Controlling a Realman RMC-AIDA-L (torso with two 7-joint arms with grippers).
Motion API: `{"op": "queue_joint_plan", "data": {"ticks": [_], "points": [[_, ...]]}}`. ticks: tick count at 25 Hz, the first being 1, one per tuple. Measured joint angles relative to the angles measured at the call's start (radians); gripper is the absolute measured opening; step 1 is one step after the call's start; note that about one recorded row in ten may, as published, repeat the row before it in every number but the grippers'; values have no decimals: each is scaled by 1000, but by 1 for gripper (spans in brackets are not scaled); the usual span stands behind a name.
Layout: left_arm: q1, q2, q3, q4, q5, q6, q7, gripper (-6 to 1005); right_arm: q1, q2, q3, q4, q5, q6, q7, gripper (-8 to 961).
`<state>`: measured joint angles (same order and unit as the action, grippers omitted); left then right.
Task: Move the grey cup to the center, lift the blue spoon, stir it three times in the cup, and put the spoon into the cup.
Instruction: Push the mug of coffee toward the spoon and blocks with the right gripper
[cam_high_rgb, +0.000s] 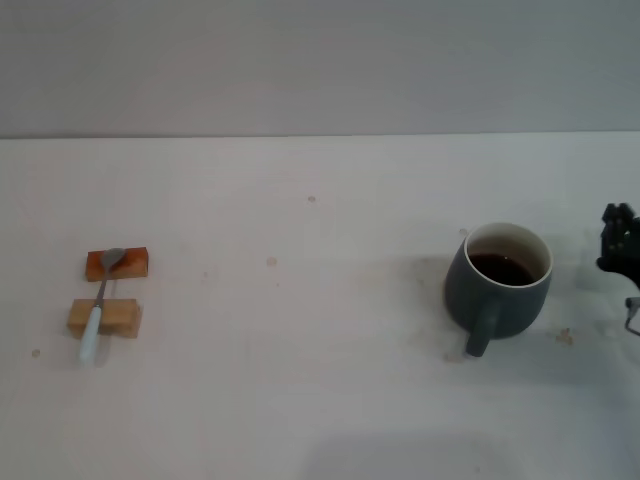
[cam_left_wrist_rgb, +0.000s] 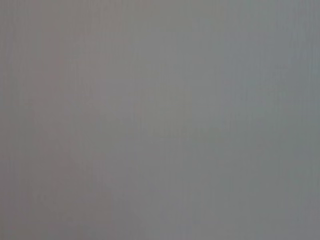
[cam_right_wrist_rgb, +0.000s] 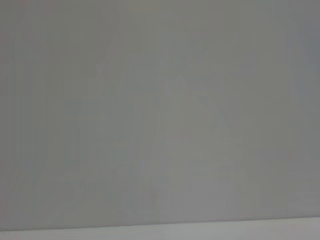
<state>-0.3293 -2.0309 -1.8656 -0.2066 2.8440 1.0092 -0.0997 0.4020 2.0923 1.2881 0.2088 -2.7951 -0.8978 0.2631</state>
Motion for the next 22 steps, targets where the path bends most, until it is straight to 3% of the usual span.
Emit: {"op": "queue_joint_plan", "data": {"ticks": [5,12,22], "points": [[-1,0,-7,-1,0,2,0,814,1,0,-70,21,5,24,29,49],[1,0,-8,-17,0,4,0,814,1,0,-187,45,98,42,31,14],[6,0,-10,-40,0,6,0,814,8,0,-256,91,105,78,31,14]]}}
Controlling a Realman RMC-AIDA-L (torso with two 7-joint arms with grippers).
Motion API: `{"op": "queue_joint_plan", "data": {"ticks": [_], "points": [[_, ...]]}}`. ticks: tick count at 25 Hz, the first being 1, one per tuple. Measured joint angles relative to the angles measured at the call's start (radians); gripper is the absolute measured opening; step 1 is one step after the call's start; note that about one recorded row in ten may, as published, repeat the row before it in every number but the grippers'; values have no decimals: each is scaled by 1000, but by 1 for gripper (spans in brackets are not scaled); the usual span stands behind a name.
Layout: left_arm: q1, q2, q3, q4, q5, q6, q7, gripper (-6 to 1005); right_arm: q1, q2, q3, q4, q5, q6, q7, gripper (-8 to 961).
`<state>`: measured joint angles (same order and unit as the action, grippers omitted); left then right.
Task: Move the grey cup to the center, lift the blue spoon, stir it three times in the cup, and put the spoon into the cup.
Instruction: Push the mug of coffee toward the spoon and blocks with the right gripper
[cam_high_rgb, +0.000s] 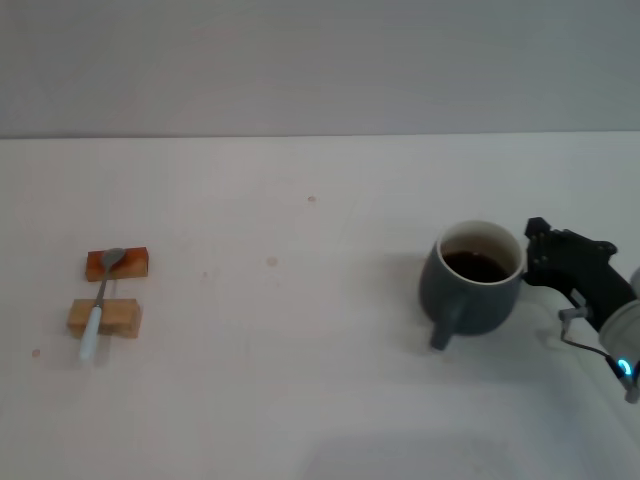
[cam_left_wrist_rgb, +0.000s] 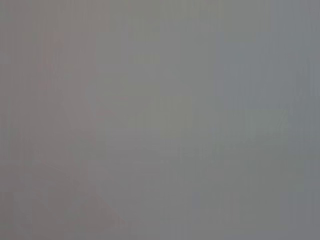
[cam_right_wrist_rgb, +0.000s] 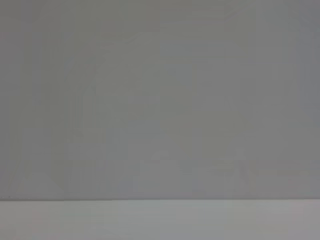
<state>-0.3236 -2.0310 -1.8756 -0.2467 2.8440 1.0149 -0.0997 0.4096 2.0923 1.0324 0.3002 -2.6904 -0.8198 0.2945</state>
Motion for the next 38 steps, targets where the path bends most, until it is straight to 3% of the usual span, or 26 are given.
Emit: {"op": "queue_joint_plan", "data": {"ticks": [38], "points": [[14,-10,-2,-58,6,16,0,815,157,0,-232,103,1,147,60,11]]}}
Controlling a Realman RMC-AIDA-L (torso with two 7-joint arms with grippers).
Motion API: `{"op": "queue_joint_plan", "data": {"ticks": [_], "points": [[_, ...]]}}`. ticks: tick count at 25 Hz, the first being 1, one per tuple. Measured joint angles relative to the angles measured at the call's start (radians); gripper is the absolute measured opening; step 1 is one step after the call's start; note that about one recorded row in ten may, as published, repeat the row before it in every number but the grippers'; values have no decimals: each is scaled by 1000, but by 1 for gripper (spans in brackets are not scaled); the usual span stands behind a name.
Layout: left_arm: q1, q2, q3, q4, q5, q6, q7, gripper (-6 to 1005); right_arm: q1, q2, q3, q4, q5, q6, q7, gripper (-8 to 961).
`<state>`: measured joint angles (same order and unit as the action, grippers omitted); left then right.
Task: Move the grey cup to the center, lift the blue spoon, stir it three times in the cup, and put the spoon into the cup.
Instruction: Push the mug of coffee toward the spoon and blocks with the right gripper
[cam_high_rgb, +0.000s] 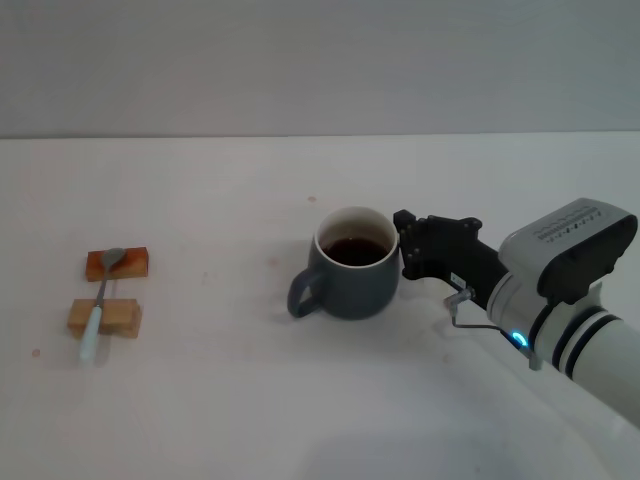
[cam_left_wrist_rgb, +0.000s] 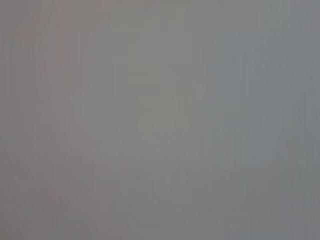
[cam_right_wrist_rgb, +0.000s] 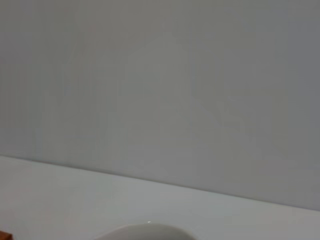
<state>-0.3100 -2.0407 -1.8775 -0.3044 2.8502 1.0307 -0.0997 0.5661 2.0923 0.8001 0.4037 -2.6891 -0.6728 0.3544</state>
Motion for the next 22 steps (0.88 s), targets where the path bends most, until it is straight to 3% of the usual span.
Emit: {"op": "queue_joint_plan", "data": {"ticks": [22], "points": [[75,-14,17,3,1,8,-32,814,64,0,-104,21,-2,47,45,9]]}}
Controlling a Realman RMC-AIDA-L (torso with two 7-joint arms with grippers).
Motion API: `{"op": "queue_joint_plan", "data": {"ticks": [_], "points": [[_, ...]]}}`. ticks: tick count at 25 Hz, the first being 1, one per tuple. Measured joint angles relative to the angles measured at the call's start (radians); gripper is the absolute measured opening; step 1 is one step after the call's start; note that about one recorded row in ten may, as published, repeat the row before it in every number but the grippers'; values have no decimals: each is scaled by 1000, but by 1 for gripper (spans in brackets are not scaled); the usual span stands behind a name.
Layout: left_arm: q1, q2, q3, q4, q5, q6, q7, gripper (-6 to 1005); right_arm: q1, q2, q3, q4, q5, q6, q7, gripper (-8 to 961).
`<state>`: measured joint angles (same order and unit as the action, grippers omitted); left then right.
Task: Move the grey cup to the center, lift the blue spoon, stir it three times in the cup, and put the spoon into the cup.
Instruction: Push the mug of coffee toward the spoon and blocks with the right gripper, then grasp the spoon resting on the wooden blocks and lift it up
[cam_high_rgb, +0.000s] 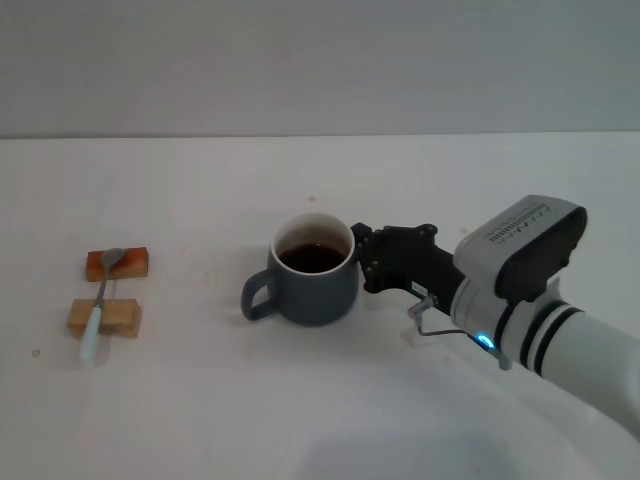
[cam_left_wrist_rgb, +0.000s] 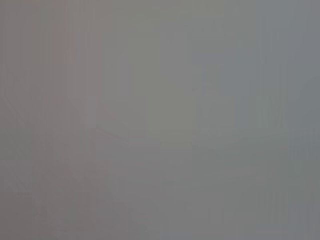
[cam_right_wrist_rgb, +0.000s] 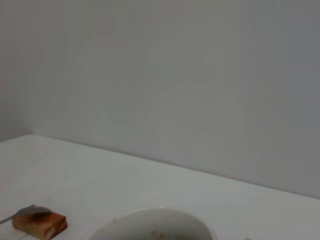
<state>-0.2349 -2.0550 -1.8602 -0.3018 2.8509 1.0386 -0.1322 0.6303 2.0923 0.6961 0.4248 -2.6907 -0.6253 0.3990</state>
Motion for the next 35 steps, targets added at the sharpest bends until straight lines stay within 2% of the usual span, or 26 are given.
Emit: {"op": "queue_joint_plan", "data": {"ticks": [6,11,14,15,18,20,21,22,23,24,29,32,34,35], "points": [[19,-1,27,0,1,3,-2,814,24,0,-33,7,0,20,0,9],[22,-2,60,2,1,4,0,814,26,-1,6,-31,62,36,-5,10],[31,-2,115,0,1,4,-4,814,31,-3,54,-86,76,36,-11,10],[39,-2,165,-6,1,4,-13,814,31,-3,54,-86,76,36,-11,10],[56,-2,237,-24,1,0,-21,814,42,-4,100,-138,77,36,-14,10],[97,-3,315,-90,1,-36,-21,814,52,-8,144,-183,77,33,-25,9],[97,-3,315,-90,1,-36,-21,814,52,-8,144,-183,77,33,-25,9],[146,-3,363,-186,1,-100,-17,814,53,-9,200,-205,77,31,-74,9],[146,-3,363,-186,1,-100,-17,814,53,-9,200,-205,77,31,-74,10],[173,-2,381,-236,1,-134,-12,814,52,-9,233,-208,77,31,-106,10],[329,2,428,-548,20,-347,17,814,52,-15,367,-234,77,35,-217,13],[415,2,440,-747,34,-511,55,814,54,-18,384,-247,77,34,-220,15],[487,0,456,-947,36,-689,108,814,56,-22,415,-257,75,30,-231,16],[487,0,456,-947,36,-689,108,814,56,-22,415,-257,75,30,-231,16]]}}
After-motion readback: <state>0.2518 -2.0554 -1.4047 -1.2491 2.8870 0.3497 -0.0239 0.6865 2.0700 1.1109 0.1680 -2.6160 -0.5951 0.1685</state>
